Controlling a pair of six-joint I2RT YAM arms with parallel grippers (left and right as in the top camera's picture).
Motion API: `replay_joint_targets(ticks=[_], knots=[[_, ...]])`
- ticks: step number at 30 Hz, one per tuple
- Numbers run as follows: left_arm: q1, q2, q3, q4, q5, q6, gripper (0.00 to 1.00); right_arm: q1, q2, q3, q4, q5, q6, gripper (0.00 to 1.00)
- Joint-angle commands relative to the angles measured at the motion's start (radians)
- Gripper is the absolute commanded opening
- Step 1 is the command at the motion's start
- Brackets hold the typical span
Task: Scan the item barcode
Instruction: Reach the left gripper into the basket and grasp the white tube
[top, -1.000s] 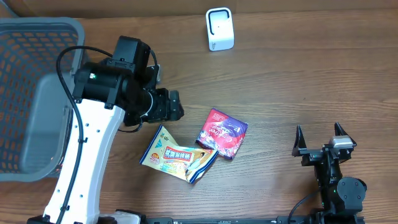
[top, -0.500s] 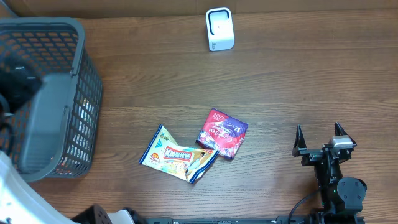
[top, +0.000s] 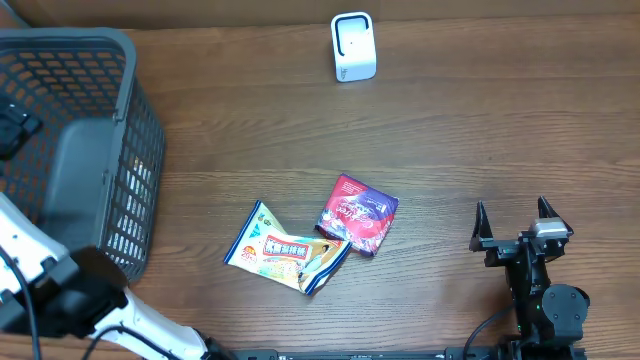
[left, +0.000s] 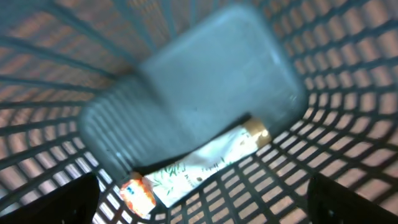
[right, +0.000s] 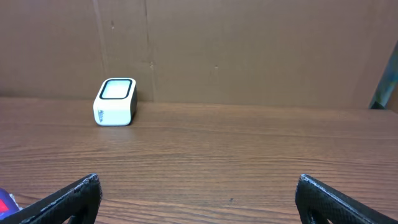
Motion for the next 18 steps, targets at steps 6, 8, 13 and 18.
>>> replay_joint_targets(ticks=[6,8,13,18], knots=[[-0.005,0.175,-0.084,-0.039,0.142,0.172,0.91,0.002,-0.008,-0.01,0.007,0.006,0.003,1.0],[-0.015,0.196,-0.13,-0.039,0.138,0.224,0.91,0.002,-0.008,-0.01,0.007,0.006,0.003,1.0],[-0.029,0.203,-0.281,-0.007,0.139,0.238,0.9,0.002,-0.008,-0.01,0.007,0.006,0.003,1.0],[-0.06,0.203,-0.41,0.074,0.142,0.254,0.91,0.002,-0.008,-0.01,0.007,0.006,0.003,1.0]])
